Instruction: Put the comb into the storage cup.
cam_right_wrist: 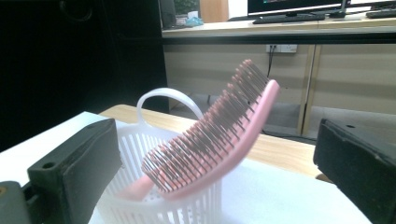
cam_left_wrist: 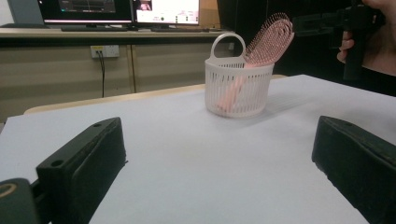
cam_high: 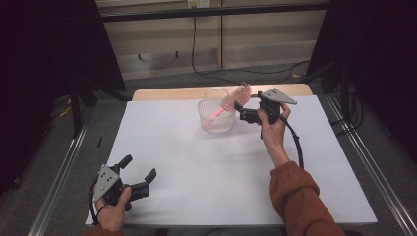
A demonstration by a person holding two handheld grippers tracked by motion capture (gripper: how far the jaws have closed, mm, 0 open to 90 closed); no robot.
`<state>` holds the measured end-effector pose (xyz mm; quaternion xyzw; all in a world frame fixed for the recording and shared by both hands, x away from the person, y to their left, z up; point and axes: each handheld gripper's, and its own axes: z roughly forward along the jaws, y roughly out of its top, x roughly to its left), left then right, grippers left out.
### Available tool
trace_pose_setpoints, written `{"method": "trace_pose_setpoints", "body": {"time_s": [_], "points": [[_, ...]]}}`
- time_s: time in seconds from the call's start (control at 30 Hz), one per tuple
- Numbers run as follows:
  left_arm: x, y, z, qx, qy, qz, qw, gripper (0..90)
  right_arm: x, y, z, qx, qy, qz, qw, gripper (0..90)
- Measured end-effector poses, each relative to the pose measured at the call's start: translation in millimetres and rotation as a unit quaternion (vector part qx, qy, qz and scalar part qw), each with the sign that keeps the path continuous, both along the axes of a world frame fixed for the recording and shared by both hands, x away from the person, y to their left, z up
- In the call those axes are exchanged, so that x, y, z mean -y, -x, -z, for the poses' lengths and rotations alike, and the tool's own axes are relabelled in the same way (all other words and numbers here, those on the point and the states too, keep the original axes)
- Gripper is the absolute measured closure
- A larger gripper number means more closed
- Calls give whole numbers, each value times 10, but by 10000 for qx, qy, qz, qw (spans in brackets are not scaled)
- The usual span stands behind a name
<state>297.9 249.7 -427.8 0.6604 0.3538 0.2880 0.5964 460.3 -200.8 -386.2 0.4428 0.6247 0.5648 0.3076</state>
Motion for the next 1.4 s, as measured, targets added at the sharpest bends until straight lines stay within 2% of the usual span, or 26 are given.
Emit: {"method": "trace_pose_setpoints", "body": {"time_s": [0.17, 0.27, 0.37, 0.5, 0.6, 0.7, 0.83, 0.93, 1.1, 1.4], "points": [[-10, 6, -7, 36, 20, 23, 10000, 28, 40, 65, -11, 13, 36, 17, 10000, 0], [-22, 9, -10, 4, 122, -16, 9999, 27, 49, 109, -24, 58, 220, 35, 9997, 1], [-31, 13, -9, -14, 181, -49, 9998, 27, 67, 162, -27, 92, 221, 56, 9997, 2], [-30, 16, -15, 8, 134, -40, 9999, 27, 88, 244, -46, 208, 209, 76, 9995, 2], [-22, 21, -18, 3, 54, -53, 10000, 27, 107, 304, -57, 430, 362, 329, 9979, 0], [-27, 25, -24, 32, 9, -77, 10000, 27, 123, 360, -58, 418, 351, 319, 9980, 0], [-33, 29, -21, 38, 85, -75, 9999, 27, 133, 439, -53, 452, 331, 264, 9981, 0], [-38, 34, -24, 54, 68, -72, 9999, 27, 137, 508, -47, 521, 372, 166, 9978, 0], [-31, 29, -22, 46, 84, -69, 9999, 27, 147, 602, -39, 650, 354, 155, 9971, 0], [-38, 34, -22, 56, 59, -84, 9999, 27, 189, 739, 3, 630, 452, 142, 9969, 0]]}}
